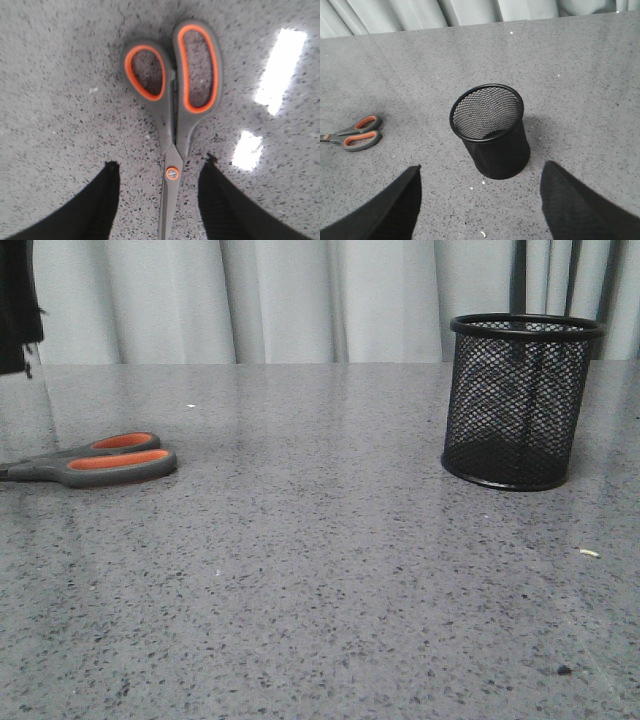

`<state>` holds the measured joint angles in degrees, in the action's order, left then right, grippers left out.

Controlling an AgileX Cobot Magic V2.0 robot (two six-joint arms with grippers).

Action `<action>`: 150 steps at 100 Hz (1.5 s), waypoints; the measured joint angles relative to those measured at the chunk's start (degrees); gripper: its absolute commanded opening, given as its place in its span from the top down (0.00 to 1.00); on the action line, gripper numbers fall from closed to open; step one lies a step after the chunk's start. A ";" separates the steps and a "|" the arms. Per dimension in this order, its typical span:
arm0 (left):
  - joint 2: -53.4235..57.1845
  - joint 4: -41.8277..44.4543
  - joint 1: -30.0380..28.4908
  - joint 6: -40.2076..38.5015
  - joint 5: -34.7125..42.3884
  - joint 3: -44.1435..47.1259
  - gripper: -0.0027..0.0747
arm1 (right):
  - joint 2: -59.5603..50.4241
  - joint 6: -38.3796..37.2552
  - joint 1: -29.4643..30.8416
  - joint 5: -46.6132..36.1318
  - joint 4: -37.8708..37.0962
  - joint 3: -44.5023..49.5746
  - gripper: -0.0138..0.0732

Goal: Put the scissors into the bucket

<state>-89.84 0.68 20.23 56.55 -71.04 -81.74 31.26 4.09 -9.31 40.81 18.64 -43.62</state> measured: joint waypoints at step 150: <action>-11.18 -12.62 -4.43 15.23 1.41 -0.59 0.48 | 0.00 0.22 -1.38 -2.14 -2.00 0.00 0.33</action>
<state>-101.02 -11.94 15.80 71.78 -69.64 -82.33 31.26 4.31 -10.68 38.67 16.64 -43.62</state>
